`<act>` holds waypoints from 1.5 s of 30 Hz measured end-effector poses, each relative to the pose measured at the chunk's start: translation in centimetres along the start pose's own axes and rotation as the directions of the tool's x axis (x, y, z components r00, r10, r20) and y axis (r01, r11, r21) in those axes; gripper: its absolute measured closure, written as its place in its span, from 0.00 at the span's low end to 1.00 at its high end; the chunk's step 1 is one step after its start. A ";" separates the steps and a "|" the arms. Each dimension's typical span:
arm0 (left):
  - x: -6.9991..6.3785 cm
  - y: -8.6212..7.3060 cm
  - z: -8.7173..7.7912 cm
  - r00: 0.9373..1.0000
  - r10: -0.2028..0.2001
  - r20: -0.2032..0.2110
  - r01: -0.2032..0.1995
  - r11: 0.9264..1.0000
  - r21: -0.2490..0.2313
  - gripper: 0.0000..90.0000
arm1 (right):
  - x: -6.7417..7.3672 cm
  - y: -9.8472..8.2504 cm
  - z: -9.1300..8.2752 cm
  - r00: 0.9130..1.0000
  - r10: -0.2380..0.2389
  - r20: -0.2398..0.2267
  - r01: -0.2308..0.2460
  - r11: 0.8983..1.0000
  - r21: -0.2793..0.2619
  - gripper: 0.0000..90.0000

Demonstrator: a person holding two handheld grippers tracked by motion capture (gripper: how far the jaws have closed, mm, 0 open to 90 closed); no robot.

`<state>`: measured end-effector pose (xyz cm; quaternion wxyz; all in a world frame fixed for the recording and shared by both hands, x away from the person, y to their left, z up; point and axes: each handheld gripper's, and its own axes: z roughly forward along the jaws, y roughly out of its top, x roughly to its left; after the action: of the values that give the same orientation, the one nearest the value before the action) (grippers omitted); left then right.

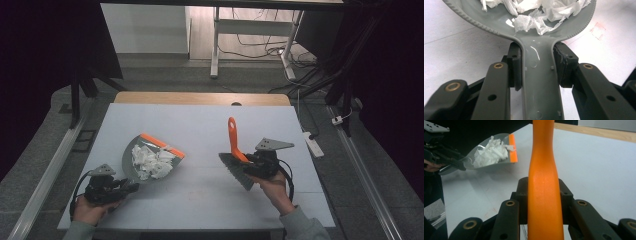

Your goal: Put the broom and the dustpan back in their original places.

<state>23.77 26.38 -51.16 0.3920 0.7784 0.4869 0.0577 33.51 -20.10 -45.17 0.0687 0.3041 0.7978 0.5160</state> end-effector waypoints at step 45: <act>-0.2 1.9 4.3 0.936 -0.293 -0.197 0.287 0.956 -0.056 0.69 | -2.0 -3.4 -0.3 0.995 0.099 -0.022 -0.095 0.985 0.148 0.78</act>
<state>27.05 23.37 -52.80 0.3545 0.6830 0.6330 0.0847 33.58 -22.36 -48.41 0.0092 0.3390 0.8187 0.4633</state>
